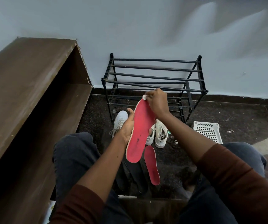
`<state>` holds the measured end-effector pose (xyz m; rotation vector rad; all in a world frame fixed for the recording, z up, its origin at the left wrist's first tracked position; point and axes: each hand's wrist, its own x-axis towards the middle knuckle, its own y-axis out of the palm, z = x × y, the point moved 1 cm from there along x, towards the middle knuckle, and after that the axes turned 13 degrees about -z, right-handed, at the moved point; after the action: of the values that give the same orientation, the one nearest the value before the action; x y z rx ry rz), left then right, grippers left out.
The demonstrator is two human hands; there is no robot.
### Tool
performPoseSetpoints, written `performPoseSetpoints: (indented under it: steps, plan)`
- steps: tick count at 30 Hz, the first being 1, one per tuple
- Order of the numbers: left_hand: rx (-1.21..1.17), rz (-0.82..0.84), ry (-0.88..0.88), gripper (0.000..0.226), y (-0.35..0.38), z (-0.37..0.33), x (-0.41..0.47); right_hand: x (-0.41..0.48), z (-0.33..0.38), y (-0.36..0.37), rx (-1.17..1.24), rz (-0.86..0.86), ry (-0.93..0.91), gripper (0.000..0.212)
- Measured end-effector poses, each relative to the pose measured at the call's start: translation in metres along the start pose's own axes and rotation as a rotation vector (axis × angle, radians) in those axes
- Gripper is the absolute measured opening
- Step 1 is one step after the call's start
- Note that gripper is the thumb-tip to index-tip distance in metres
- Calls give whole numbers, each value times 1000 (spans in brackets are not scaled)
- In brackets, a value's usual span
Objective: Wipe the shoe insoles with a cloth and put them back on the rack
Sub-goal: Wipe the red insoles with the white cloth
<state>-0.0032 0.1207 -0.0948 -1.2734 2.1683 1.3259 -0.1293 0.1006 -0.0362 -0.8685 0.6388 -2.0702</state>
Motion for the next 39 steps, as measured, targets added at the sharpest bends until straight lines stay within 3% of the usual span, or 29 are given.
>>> performPoseSetpoints:
  steps: [3, 8, 12, 17, 21, 25, 28, 34, 39]
  plan:
    - [18, -3, -4, 101, 1, -3, 1, -1, 4, -2, -9, 56, -52, 21]
    - [-44, -152, 107, 86, -7, -16, 18, -50, 15, 1, 35, 254, -251, 25]
    - [-93, -176, 142, 96, -14, -24, 26, -87, 17, -5, 162, 313, -282, 26]
    - [-164, -157, 141, 101, -23, -26, 28, -126, 12, -10, 215, 514, -374, 34]
    - [-150, -196, 150, 99, -17, -24, 28, -111, 13, -11, 191, 351, -317, 26]
    - [42, -240, 212, 96, -10, -19, 20, -63, 9, -2, 47, 145, -162, 22]
    - [16, -168, 149, 84, 4, -7, 15, -33, 4, 2, 14, 81, -54, 25]
    - [-14, -112, 124, 87, 9, 6, 9, -18, 2, -7, 8, -54, 40, 24]
    - [-38, -209, 190, 85, 6, -3, 17, -64, 8, -11, 14, 156, -91, 27]
